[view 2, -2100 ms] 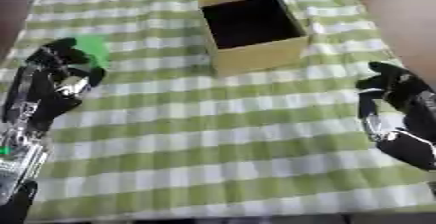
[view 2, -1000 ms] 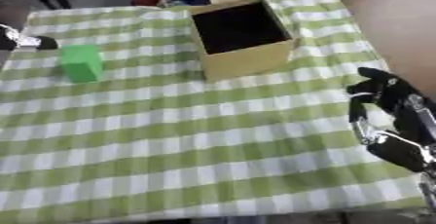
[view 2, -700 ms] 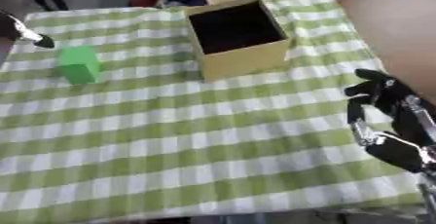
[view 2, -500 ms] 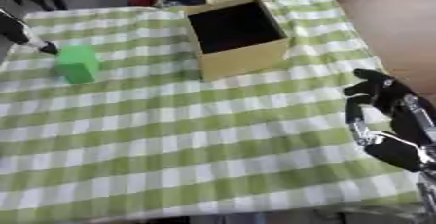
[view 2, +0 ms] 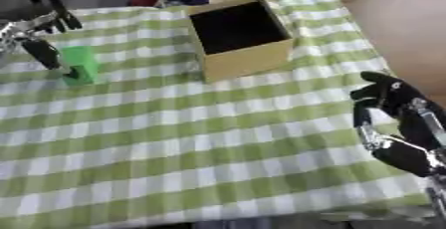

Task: Pick up objects on the table and place them in the box.

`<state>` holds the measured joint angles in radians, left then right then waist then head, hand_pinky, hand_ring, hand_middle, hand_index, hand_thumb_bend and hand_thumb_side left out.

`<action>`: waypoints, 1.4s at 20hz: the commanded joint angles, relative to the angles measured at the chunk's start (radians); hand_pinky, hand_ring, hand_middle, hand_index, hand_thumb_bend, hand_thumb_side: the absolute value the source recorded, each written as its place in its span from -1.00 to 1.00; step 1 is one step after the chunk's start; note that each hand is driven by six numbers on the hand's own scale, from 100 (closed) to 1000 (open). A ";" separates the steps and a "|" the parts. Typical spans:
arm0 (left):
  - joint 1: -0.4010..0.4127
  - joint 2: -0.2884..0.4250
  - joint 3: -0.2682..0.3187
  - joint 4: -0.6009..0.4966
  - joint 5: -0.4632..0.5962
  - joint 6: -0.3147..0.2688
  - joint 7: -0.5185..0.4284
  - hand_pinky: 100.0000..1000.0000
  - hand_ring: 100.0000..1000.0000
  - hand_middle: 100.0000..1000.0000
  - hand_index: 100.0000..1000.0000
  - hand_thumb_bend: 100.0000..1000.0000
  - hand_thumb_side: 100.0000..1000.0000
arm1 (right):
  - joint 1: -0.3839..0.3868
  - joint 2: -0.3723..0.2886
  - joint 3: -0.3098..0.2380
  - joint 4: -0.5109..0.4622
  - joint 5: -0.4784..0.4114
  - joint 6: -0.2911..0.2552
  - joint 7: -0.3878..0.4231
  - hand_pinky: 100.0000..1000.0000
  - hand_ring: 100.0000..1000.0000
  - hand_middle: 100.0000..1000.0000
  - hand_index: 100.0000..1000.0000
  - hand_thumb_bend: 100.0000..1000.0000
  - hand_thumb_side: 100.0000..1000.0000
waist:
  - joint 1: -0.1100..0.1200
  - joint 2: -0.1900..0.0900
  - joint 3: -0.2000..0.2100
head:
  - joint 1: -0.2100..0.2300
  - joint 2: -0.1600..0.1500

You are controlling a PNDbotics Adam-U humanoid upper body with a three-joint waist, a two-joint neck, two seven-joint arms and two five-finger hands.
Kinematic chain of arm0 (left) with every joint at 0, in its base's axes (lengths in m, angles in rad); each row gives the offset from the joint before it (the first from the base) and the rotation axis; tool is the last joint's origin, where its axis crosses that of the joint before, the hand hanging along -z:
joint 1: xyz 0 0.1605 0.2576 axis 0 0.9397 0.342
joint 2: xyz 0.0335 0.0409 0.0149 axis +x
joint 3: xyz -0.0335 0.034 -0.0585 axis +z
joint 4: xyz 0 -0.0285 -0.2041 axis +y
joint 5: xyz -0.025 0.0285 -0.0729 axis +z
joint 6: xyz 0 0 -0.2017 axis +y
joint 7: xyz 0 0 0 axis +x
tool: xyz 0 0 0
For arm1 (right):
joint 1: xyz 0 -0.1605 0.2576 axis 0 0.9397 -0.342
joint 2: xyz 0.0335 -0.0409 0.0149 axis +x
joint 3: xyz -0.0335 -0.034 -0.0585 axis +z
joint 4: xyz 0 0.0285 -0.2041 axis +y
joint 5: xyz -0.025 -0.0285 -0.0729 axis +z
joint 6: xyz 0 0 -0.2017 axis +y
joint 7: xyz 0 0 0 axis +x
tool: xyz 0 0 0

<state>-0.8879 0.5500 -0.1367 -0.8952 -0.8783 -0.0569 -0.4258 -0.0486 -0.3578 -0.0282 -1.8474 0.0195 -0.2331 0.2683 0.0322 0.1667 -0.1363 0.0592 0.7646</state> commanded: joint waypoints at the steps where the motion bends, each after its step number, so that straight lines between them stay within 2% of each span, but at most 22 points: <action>1: -0.026 0.007 0.020 0.022 -0.016 -0.015 -0.003 0.41 0.42 0.35 0.54 0.58 -1.00 | -0.008 -0.014 -0.001 -0.010 -0.001 -0.002 0.003 0.37 0.49 0.17 0.75 -1.00 -0.70 | -0.003 -0.011 -0.002 | -0.001 0.003; 7: -0.019 -0.010 0.035 0.068 -0.021 -0.012 0.000 0.36 0.35 0.25 0.49 0.44 -1.00 | -0.010 -0.010 0.001 -0.010 0.000 -0.002 0.005 0.37 0.49 0.17 0.75 -1.00 -0.70 | -0.004 -0.005 -0.005 | -0.001 0.002; 11: -0.016 -0.014 0.039 0.080 -0.035 -0.003 0.024 0.23 0.06 -0.06 0.28 0.22 -1.00 | -0.011 -0.009 0.001 -0.010 0.001 -0.002 0.006 0.37 0.49 0.17 0.75 -1.00 -0.70 | -0.005 -0.001 -0.007 | -0.003 0.003; 12: -0.017 -0.013 0.041 0.076 -0.039 0.001 0.037 0.15 -0.07 -0.20 0.14 0.12 -1.00 | -0.011 -0.008 0.001 -0.010 0.001 -0.002 0.006 0.37 0.49 0.17 0.75 -1.00 -0.70 | -0.006 -0.001 -0.007 | -0.003 0.003; 16: -0.026 -0.010 0.048 0.041 -0.041 0.012 0.077 0.10 -0.17 -0.39 -0.04 0.06 -1.00 | -0.010 -0.008 0.002 -0.009 0.002 -0.002 0.007 0.37 0.49 0.17 0.75 -1.00 -0.69 | -0.006 -0.003 -0.005 | -0.004 0.004; 22: -0.086 -0.017 0.042 -0.060 -0.003 0.003 0.089 0.08 -0.17 -0.40 -0.04 0.06 -1.00 | -0.005 -0.011 0.007 -0.007 0.000 -0.003 0.012 0.37 0.49 0.17 0.75 -1.00 -0.69 | -0.007 -0.012 -0.004 | -0.001 0.005; 28: -0.162 -0.120 0.024 -0.122 0.031 0.005 0.150 0.06 -0.15 -0.42 -0.05 0.10 -1.00 | -0.015 -0.010 0.032 -0.005 -0.010 -0.004 0.035 0.37 0.49 0.17 0.75 -1.00 -0.68 | -0.009 -0.016 -0.026 | 0.019 0.005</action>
<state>-1.0224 0.4354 -0.1125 -0.9888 -0.8542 -0.0523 -0.2934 -0.0538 -0.3568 0.0021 -1.8414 0.0163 -0.2347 0.2966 0.0272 0.1676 -0.1652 0.0727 0.7647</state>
